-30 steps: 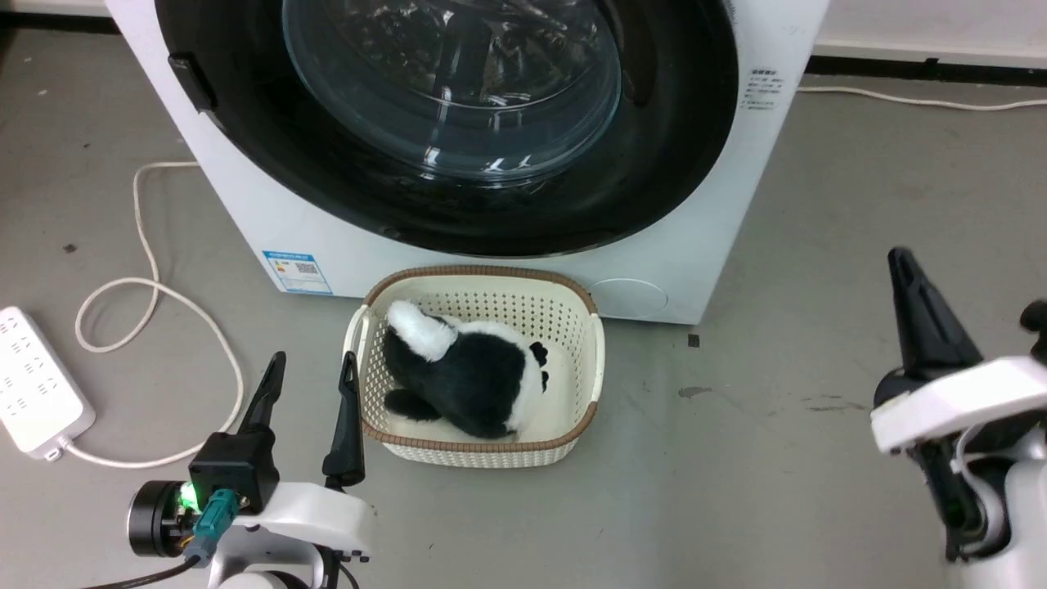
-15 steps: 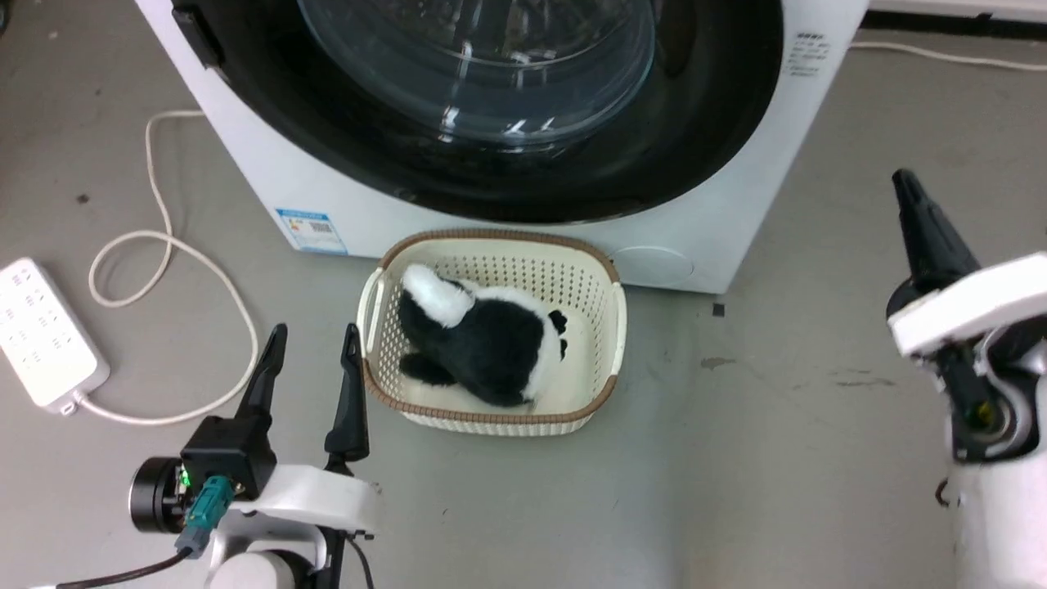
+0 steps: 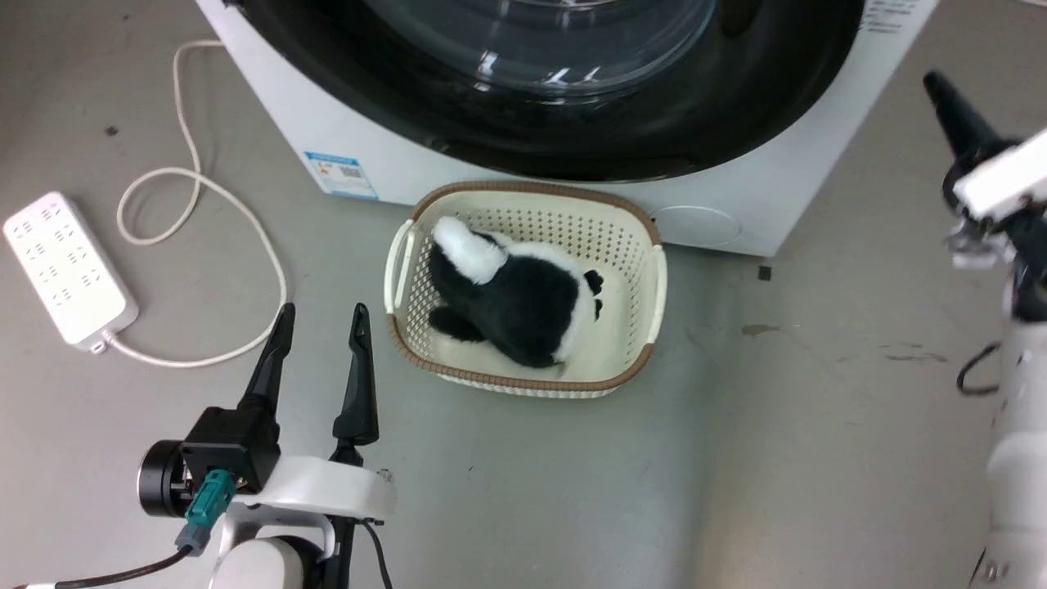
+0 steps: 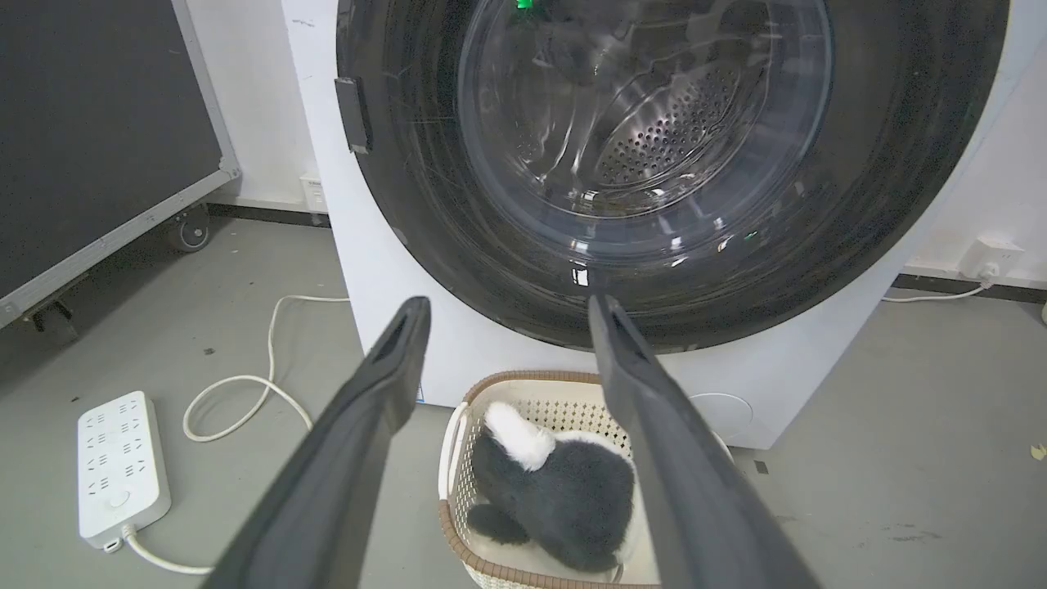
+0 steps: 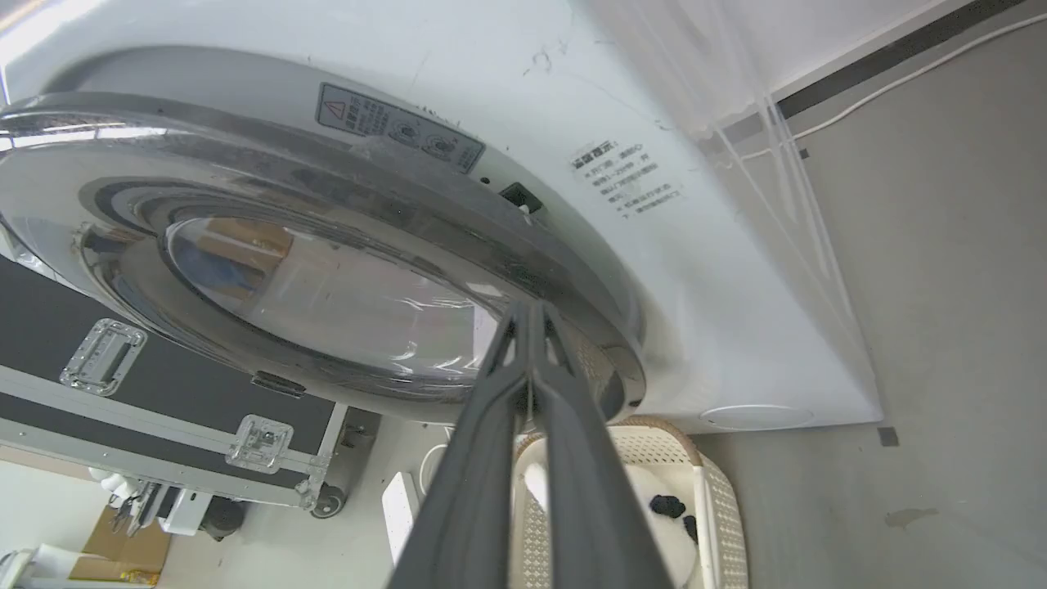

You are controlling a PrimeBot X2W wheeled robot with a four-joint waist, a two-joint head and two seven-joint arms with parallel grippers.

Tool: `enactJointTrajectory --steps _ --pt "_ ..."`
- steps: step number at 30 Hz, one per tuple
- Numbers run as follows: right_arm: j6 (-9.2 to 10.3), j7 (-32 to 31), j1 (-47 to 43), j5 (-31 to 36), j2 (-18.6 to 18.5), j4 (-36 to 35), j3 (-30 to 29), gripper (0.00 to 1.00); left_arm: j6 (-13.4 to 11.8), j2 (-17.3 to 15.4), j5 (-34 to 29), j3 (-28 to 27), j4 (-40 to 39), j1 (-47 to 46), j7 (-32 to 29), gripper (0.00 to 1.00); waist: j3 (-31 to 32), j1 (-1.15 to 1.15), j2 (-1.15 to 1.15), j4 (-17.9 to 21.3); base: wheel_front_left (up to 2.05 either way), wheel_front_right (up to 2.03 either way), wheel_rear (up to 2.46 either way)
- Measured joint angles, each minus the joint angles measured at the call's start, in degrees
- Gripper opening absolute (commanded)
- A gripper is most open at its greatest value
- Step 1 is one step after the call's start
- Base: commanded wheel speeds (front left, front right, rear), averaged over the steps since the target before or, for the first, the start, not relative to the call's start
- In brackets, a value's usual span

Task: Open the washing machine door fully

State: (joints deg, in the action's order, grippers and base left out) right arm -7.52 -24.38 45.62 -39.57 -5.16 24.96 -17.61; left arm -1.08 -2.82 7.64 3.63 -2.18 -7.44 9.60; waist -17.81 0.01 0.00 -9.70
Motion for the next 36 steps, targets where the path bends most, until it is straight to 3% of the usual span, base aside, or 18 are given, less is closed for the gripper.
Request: enactJointTrajectory --steps 13,26,36 --pt "0.0 -8.61 14.6 1.88 -0.67 10.95 -7.32 0.0 -0.58 0.0 1.03 1.44 -0.21 -2.13 1.54 1.0 -3.69 0.0 0.0 -3.19 0.0 0.0 0.0" --pt "0.1 -18.38 31.49 6.94 -5.05 28.08 -18.57 0.0 -0.86 0.0 2.6 2.69 0.15 -4.58 3.09 1.0 -8.43 0.0 0.0 -5.7 0.0 0.0 0.0" --pt "0.14 -26.26 34.78 7.83 -5.36 34.21 -24.13 0.0 -1.56 0.0 3.18 2.7 0.63 -5.5 4.17 1.0 -8.35 -0.01 0.0 -6.26 0.0 0.0 0.0"
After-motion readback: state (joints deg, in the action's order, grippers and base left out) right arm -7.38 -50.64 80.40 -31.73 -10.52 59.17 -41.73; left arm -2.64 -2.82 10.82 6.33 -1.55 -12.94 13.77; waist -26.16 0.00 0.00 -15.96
